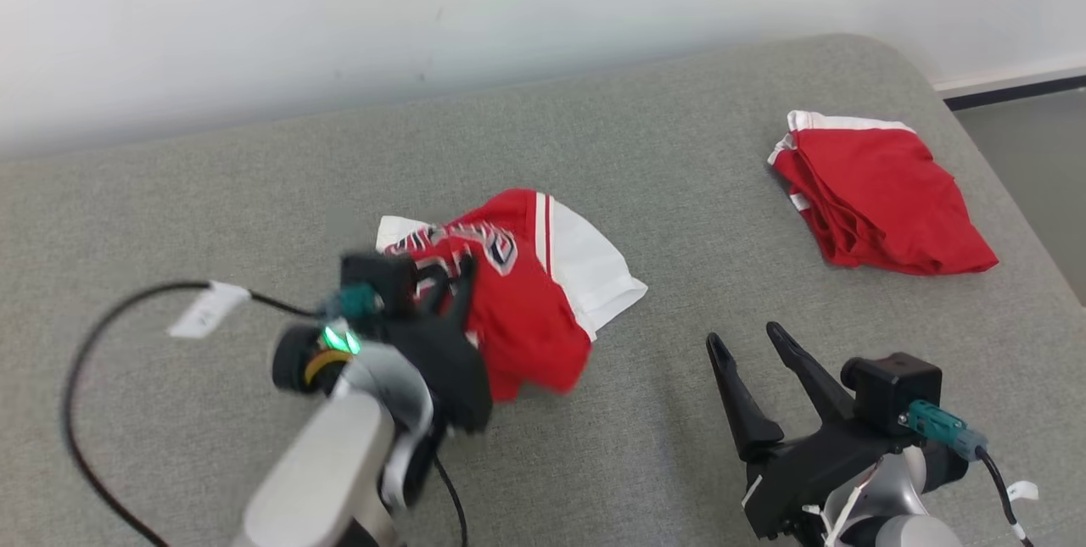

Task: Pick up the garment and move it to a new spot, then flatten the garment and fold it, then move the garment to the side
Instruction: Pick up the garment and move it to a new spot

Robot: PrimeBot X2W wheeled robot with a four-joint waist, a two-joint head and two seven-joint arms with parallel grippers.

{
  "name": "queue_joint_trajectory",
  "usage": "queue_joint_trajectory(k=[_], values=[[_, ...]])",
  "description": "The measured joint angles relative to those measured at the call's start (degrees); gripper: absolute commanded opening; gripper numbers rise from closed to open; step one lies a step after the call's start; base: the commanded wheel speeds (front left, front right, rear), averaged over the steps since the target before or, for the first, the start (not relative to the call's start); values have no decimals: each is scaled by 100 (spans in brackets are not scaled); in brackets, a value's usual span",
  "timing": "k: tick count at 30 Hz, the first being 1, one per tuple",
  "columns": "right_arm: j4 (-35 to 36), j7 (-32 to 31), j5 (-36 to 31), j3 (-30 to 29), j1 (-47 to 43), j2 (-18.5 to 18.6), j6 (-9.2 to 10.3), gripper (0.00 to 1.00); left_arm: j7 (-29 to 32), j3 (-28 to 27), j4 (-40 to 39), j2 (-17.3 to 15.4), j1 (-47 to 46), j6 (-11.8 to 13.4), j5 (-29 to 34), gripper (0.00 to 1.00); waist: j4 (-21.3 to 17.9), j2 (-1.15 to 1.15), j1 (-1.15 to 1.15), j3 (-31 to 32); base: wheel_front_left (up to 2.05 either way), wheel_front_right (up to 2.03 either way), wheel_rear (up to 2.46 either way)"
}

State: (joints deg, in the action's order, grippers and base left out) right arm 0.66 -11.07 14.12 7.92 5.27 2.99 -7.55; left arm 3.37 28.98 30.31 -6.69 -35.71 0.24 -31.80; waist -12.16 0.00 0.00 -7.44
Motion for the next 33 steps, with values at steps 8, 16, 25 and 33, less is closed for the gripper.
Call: queue_joint_trajectory(k=[8,16,25,33], values=[[-90,12,-2,-15,53,-4,0,100,-385,92,325,243,533,-70,-292,100,204,0,0,-35,0,0,0],[-148,140,-21,-264,-121,-11,0,100,-1555,-264,-617,-200,1276,21,-242,100,481,0,0,221,0,0,0],[-404,710,94,-515,-398,18,0,100,-1841,-1106,-1930,-558,2770,49,213,100,844,0,-1,544,0,0,0],[-767,1012,236,-500,-589,152,0,100,-1841,-2639,-2885,-103,3844,-448,571,100,1140,0,-1,726,0,0,0]])
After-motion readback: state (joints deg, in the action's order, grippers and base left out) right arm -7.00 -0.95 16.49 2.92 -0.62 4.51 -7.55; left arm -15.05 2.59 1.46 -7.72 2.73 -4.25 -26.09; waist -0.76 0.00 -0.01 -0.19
